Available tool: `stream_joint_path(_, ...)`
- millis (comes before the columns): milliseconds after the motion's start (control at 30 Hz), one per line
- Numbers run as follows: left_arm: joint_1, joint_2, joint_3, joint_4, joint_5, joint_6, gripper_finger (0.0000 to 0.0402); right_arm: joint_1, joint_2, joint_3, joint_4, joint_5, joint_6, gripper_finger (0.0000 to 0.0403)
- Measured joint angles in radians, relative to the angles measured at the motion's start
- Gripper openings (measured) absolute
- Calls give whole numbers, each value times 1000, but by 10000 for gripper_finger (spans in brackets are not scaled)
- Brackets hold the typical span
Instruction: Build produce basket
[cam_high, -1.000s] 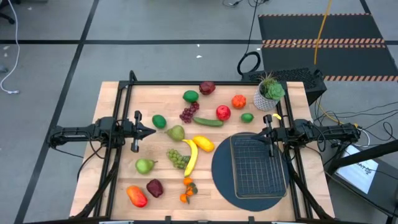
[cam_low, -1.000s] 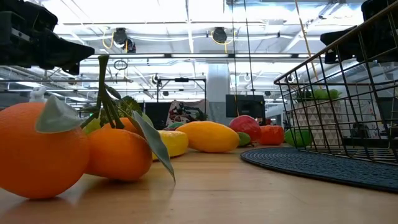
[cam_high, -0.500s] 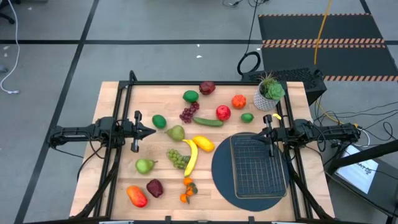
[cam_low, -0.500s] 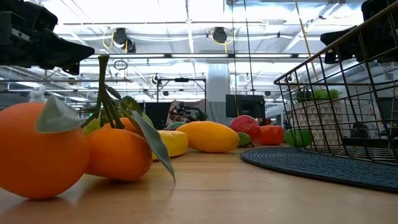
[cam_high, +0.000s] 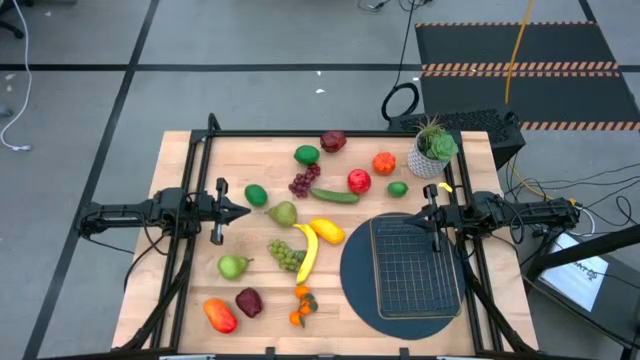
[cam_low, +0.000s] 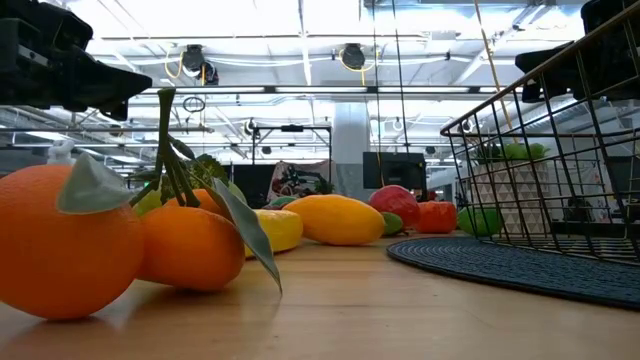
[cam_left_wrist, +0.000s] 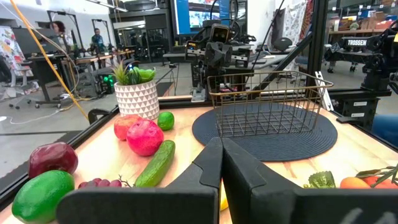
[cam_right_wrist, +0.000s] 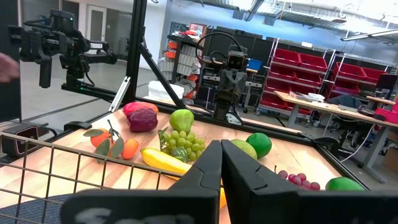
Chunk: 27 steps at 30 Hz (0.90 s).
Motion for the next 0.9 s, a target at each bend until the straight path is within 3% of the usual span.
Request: stream_joint_path(900, 0, 0, 0, 0, 0, 0, 10, 0, 0, 0, 0, 0, 0, 0)
